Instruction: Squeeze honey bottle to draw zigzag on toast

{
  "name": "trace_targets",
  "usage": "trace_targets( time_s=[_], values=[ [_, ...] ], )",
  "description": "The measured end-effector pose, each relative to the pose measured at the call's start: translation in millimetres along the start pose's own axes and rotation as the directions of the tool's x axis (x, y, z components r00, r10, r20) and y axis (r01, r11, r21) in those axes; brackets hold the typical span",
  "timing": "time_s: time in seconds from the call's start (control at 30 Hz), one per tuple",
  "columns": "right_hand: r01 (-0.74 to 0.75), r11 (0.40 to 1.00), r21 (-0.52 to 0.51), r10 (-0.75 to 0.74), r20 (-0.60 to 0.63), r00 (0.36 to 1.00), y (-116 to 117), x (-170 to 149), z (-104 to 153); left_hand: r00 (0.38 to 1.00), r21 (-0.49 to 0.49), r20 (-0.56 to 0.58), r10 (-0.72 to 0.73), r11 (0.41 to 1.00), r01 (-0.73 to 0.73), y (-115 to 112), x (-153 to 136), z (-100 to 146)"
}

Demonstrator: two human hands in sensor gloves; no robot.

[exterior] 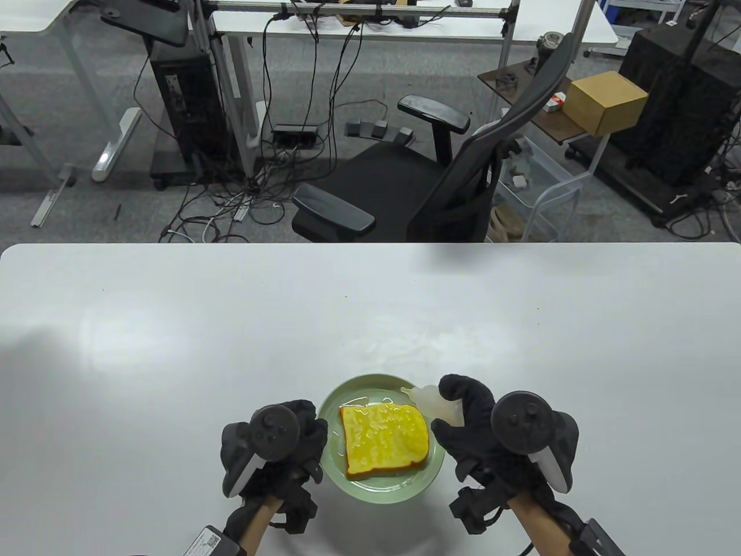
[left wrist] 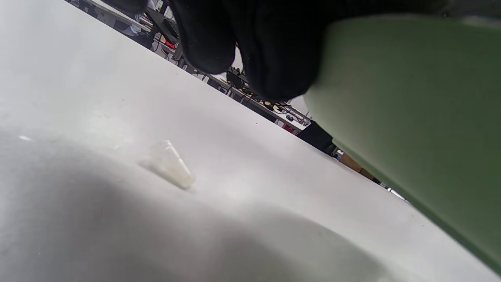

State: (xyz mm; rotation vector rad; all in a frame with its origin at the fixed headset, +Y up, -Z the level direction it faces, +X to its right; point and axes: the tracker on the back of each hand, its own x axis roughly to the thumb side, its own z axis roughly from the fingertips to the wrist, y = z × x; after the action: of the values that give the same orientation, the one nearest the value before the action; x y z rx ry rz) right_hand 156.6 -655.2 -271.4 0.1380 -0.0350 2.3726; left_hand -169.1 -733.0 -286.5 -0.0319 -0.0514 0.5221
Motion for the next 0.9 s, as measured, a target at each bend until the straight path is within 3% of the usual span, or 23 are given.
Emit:
trace_targets(
  time_s=[0.27, 0.5, 0.9],
  values=[
    [0.19, 0.982, 0.009, -0.19, -0.061, 0.98, 13.5, -22.1, 0.3, 0.999, -0.005, -0.037, -0.04, 0.999, 0.04, -7.0, -8.8, -2.8],
    [0.513, 0.849, 0.124, -0.484, -0.206, 0.851, 29.9, -48.7, -2.3, 0.997, -0.03, -0.053, -0.055, 0.998, 0.053, -13.6, -12.1, -4.0],
    [0.47, 0.871, 0.144, -0.44, -0.196, 0.876, 40.5, -48.6, -5.3, 0.994, -0.074, -0.083, -0.078, 0.995, 0.072, -19.8, -16.0, -5.6]
  ],
)
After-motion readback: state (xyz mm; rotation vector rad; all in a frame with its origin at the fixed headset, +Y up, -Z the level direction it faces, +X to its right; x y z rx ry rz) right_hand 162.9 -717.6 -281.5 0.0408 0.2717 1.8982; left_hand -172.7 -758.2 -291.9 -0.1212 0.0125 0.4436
